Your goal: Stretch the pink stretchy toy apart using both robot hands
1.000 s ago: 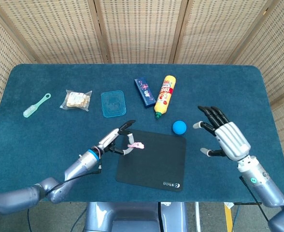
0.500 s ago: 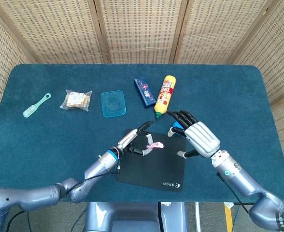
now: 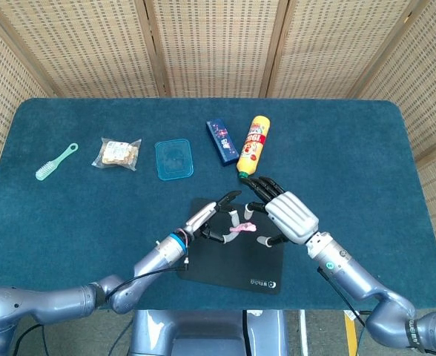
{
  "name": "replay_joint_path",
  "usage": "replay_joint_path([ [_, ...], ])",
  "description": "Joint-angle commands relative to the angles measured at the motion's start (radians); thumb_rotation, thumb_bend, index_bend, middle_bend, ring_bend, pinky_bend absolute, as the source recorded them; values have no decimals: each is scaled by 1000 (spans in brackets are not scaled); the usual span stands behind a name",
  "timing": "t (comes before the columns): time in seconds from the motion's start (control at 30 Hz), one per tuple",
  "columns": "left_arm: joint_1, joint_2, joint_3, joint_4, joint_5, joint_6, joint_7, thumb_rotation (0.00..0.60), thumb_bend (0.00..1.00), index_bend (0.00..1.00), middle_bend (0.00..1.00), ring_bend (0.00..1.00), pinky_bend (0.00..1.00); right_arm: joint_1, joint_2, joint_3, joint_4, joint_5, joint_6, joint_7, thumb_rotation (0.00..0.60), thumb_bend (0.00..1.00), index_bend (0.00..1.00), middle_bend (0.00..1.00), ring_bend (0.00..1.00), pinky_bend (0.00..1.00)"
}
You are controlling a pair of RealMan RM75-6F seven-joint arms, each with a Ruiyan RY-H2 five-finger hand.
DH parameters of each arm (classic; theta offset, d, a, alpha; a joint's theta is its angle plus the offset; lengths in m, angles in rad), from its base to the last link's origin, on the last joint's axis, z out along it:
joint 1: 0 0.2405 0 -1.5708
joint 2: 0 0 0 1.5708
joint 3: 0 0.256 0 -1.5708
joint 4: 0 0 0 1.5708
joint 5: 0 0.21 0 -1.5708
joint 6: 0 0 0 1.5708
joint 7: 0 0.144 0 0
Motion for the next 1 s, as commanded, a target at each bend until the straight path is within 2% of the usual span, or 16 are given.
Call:
replay_joint_path([
  [0.03, -1, -1, 1, -9, -1, 4, 5, 600, 580, 686, 0, 0, 0, 6, -5, 0, 0, 9, -2, -8, 600, 320, 495, 39, 0, 0],
  [1.0, -4, -7, -2, -25, -40, -2, 29, 600, 580, 684, 0, 0, 0, 27, -4, -16, -36, 50, 2, -74, 600, 478, 575, 64, 0, 0],
])
